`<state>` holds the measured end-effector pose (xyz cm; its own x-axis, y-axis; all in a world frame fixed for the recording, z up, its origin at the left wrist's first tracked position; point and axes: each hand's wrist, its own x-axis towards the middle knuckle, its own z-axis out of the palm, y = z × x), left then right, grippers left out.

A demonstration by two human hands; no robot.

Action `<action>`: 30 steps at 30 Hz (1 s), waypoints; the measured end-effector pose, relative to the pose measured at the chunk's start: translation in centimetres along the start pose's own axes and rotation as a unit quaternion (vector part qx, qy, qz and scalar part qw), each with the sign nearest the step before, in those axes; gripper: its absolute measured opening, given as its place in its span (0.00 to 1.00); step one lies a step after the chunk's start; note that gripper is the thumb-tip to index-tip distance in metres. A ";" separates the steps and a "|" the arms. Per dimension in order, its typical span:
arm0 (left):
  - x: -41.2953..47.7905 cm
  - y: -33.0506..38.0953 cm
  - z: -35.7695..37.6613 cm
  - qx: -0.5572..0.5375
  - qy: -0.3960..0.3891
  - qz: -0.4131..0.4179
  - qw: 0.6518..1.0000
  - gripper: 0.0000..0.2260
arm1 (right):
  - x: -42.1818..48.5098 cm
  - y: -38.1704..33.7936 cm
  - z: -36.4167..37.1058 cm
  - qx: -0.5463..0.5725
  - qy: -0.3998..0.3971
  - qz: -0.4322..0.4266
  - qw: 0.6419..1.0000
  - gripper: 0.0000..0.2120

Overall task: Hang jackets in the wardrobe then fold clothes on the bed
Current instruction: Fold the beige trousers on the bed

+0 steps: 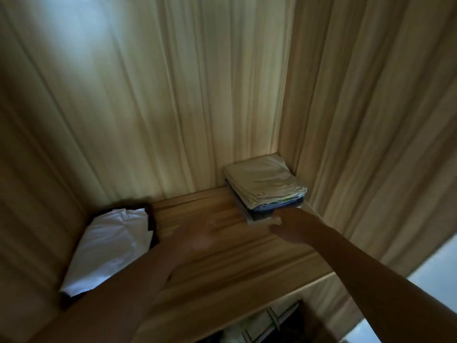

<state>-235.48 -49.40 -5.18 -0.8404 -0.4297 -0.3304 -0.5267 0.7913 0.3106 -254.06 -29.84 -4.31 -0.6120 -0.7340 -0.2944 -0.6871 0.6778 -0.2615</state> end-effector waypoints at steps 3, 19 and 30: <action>-6.6 -0.9 -0.5 0.008 0.000 0.019 1.000 0.19 | -6.9 -3.2 0.1 -0.021 0.017 0.003 1.000 0.24; -40.5 -6.1 -1.6 -0.014 0.063 -0.001 0.998 0.23 | -34.8 -19.3 1.1 0.012 0.054 -0.087 0.995 0.15; -52.2 -10.3 -4.5 0.005 0.148 -0.114 0.982 0.17 | -36.9 -27.5 0.3 -0.019 0.037 -0.198 0.979 0.19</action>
<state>-186.77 -37.12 12.84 -0.7019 -0.7027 -0.1164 -0.7055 0.6632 0.2501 -212.43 -21.42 13.45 -0.3210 -0.9408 -0.1084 -0.8894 0.3388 -0.3068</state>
